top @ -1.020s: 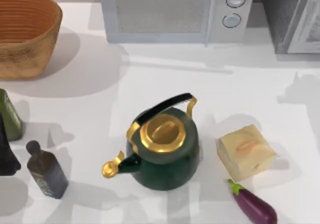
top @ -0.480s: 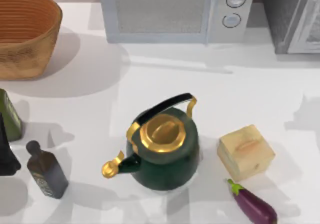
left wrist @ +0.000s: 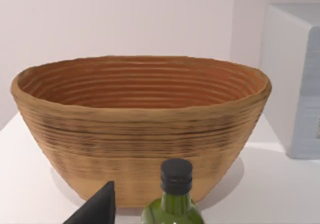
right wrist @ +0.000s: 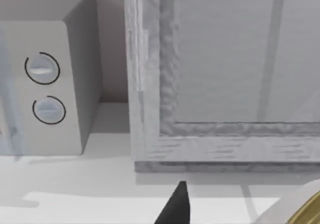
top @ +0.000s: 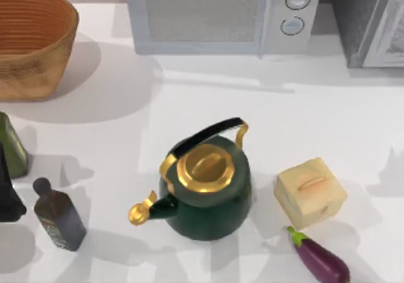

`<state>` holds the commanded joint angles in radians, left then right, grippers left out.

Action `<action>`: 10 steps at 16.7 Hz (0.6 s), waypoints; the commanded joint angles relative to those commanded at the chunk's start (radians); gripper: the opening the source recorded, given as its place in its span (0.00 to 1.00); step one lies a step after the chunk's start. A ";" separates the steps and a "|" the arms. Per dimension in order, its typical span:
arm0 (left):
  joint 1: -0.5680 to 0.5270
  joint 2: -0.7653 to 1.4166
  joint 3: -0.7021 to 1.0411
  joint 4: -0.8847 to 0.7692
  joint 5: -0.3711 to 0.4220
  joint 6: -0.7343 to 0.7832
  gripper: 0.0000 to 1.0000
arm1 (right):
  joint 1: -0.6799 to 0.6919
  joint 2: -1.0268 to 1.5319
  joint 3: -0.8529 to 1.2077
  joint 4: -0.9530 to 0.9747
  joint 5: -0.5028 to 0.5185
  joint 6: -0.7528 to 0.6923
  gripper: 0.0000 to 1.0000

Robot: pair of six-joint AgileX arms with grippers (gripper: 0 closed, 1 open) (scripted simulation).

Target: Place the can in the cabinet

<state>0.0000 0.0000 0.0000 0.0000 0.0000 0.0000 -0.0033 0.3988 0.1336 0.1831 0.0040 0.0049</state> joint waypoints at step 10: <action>0.000 0.000 0.000 0.000 0.000 0.000 1.00 | 0.003 -0.399 -0.134 -0.183 -0.004 -0.005 0.00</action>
<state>0.0000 0.0000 0.0000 0.0000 0.0000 0.0000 0.0000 0.0000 0.0000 0.0000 0.0000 0.0000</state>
